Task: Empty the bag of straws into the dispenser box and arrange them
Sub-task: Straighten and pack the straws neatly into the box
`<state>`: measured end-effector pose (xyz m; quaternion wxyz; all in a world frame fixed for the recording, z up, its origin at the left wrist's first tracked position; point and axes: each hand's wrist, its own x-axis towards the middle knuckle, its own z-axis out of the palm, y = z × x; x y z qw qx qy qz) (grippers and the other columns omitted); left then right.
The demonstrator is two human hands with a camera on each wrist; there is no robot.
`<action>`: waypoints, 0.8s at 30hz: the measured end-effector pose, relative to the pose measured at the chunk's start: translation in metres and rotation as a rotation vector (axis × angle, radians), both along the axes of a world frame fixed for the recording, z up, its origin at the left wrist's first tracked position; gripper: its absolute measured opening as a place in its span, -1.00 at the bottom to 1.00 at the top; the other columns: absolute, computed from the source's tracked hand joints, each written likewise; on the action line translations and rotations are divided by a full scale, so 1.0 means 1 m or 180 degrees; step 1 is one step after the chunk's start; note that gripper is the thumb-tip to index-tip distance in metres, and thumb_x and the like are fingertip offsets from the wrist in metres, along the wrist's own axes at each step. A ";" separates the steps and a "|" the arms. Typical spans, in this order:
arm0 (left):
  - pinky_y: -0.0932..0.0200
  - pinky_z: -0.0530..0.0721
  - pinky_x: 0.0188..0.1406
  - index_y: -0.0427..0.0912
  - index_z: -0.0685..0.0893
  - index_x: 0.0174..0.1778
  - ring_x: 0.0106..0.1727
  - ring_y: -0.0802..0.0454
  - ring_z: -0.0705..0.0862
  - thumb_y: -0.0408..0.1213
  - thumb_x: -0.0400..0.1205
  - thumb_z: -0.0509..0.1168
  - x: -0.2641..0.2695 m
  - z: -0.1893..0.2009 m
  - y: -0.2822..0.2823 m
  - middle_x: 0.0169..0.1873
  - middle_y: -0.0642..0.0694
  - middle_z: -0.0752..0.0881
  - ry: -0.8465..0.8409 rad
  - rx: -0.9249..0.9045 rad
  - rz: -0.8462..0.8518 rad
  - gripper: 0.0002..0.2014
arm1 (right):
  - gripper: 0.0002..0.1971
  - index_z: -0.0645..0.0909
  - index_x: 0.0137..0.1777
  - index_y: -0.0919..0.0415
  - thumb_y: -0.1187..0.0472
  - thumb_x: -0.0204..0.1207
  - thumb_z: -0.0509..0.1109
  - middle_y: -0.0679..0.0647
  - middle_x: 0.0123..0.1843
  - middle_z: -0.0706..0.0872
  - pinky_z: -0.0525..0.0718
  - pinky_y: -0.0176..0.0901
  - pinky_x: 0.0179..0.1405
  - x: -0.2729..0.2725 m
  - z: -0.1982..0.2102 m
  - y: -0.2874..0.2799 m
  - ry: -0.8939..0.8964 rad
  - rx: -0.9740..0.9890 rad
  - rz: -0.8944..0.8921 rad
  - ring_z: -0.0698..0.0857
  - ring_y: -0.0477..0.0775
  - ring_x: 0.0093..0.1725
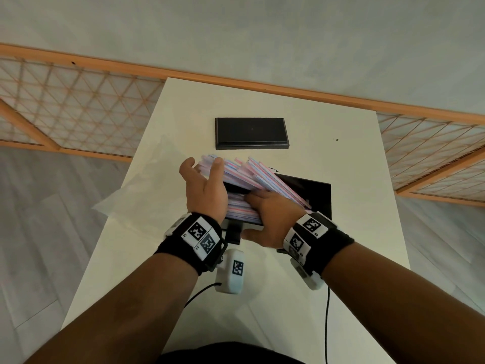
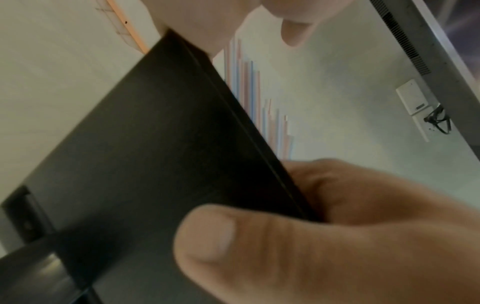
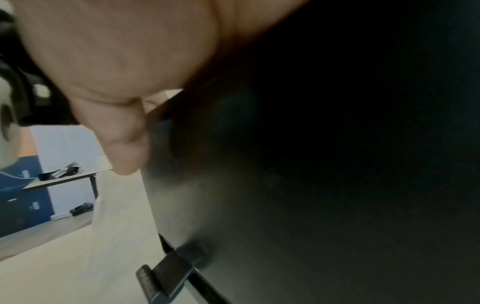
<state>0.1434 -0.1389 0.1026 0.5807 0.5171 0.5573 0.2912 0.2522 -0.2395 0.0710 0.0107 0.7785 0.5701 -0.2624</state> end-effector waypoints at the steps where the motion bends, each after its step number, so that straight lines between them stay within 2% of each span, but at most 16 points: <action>1: -0.24 0.61 0.41 -0.10 0.22 0.63 0.30 -0.15 0.65 0.18 0.59 0.26 -0.001 -0.001 0.000 0.42 -0.10 0.58 -0.0047 0.0001 -0.0007 -0.25 | -0.14 0.45 0.46 0.05 -0.46 0.25 0.30 0.03 0.33 0.61 0.62 0.13 0.29 -0.001 -0.001 0.001 -0.0115 -0.0108 -0.0085 0.59 0.20 0.33; 4: -0.24 0.61 0.42 -0.08 0.23 0.62 0.32 -0.14 0.65 0.30 0.48 0.22 -0.003 -0.002 0.000 0.44 -0.12 0.58 -0.0165 -0.0006 0.0050 -0.16 | -0.10 0.45 0.41 0.06 -0.55 0.21 0.30 0.05 0.31 0.64 0.52 0.16 0.37 -0.004 -0.002 0.002 -0.0489 -0.0460 -0.0322 0.60 0.22 0.32; 7: -0.28 0.66 0.37 -0.06 0.24 0.60 0.30 -0.15 0.68 0.45 0.38 0.19 -0.004 -0.006 0.002 0.41 -0.13 0.60 -0.0218 -0.0072 0.0066 -0.05 | -0.01 0.46 0.42 0.02 -0.63 0.09 0.30 0.03 0.33 0.60 0.51 0.20 0.37 -0.003 0.000 0.007 -0.0512 -0.0589 -0.0437 0.60 0.20 0.32; 11: -0.24 0.63 0.39 -0.08 0.25 0.61 0.29 -0.14 0.67 0.33 0.50 0.16 -0.004 -0.006 0.002 0.43 -0.14 0.61 -0.0092 -0.0021 -0.0007 -0.17 | -0.01 0.41 0.50 -0.05 -0.59 0.11 0.36 0.00 0.31 0.56 0.58 0.03 0.16 0.002 0.003 0.008 -0.0068 -0.0713 -0.0583 0.61 0.16 0.29; 14: -0.24 0.61 0.40 -0.07 0.22 0.62 0.30 -0.16 0.66 0.33 0.51 0.13 -0.004 -0.007 0.002 0.43 -0.14 0.60 0.0062 0.0008 -0.0076 -0.17 | -0.05 0.41 0.44 -0.13 -0.61 0.07 0.36 -0.04 0.11 0.59 0.63 -0.02 0.06 0.002 0.004 0.008 -0.0074 -0.0599 -0.0497 0.66 0.14 0.18; 15: -0.24 0.62 0.40 -0.07 0.21 0.63 0.30 -0.16 0.67 0.34 0.51 0.13 -0.003 -0.008 0.003 0.43 -0.14 0.60 0.0101 0.0002 -0.0098 -0.17 | -0.06 0.42 0.43 -0.13 -0.60 0.07 0.36 -0.04 0.10 0.60 0.64 0.00 0.08 0.002 0.004 0.008 -0.0112 -0.0530 -0.0455 0.66 0.14 0.17; 18: -0.23 0.64 0.38 -0.08 0.20 0.63 0.28 -0.18 0.67 0.29 0.63 0.18 -0.003 -0.012 0.004 0.42 -0.17 0.60 0.0152 -0.0003 -0.0125 -0.24 | -0.05 0.41 0.46 -0.11 -0.56 0.09 0.40 -0.02 0.24 0.60 0.64 0.10 0.24 0.004 0.002 0.007 0.0081 -0.0339 -0.0430 0.61 0.13 0.23; 21: -0.14 0.63 0.34 -0.12 0.20 0.65 0.22 -0.17 0.65 0.16 0.76 0.21 -0.003 -0.016 0.006 0.38 -0.19 0.61 0.0169 0.0029 -0.0122 -0.35 | -0.17 0.46 0.39 -0.20 -0.38 0.07 0.53 -0.16 0.20 0.67 0.70 0.05 0.20 0.006 0.002 0.002 0.0752 0.0056 -0.0523 0.68 0.00 0.15; 24: -0.14 0.67 0.31 -0.08 0.20 0.62 0.24 -0.11 0.68 0.34 0.58 0.24 -0.006 -0.018 0.009 0.41 -0.15 0.62 -0.0088 -0.0077 -0.0070 -0.18 | -0.20 0.46 0.43 -0.15 -0.29 0.16 0.59 -0.14 0.25 0.68 0.67 -0.03 0.26 0.009 0.010 -0.006 0.0727 0.0346 -0.0596 0.67 0.00 0.20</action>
